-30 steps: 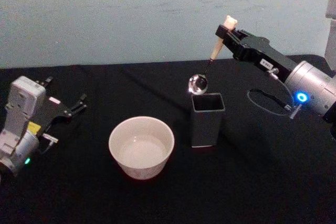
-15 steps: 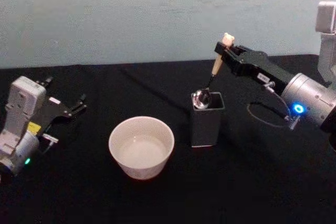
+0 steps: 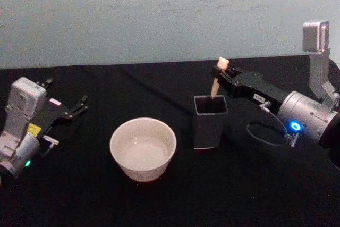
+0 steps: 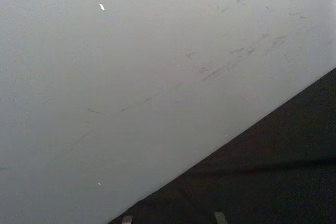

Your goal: Pick up the stirring spoon with one hand, stir inside the cup, then place it back in its original position.

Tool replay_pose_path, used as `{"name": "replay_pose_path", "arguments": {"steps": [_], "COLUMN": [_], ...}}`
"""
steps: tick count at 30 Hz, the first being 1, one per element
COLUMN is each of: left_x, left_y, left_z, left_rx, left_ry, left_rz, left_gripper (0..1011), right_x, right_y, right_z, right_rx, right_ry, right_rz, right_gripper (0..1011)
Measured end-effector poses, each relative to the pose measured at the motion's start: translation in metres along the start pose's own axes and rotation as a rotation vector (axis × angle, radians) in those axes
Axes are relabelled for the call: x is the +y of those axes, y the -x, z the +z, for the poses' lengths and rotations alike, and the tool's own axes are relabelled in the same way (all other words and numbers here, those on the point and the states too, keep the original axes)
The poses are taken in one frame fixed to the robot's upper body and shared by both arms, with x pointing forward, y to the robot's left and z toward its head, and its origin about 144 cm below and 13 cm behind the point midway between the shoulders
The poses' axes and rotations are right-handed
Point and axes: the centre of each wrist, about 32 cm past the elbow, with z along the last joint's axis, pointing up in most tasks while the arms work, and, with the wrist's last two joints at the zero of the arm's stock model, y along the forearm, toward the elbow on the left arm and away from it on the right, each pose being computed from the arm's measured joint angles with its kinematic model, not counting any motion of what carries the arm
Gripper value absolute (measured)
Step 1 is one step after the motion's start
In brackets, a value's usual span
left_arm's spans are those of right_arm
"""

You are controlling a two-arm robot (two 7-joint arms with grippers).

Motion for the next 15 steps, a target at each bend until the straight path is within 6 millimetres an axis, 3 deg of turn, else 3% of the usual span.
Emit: {"name": "replay_pose_path", "arguments": {"steps": [15], "left_x": [0.0], "left_y": [0.0], "left_z": [0.0], "left_rx": [0.0], "left_ry": [0.0], "left_rz": [0.0], "left_gripper": [1002], "right_x": [0.0], "right_y": [-0.001], "right_z": [-0.013], "right_rx": [-0.001], "right_ry": [0.039], "right_rz": [-0.017], "right_gripper": [204]}}
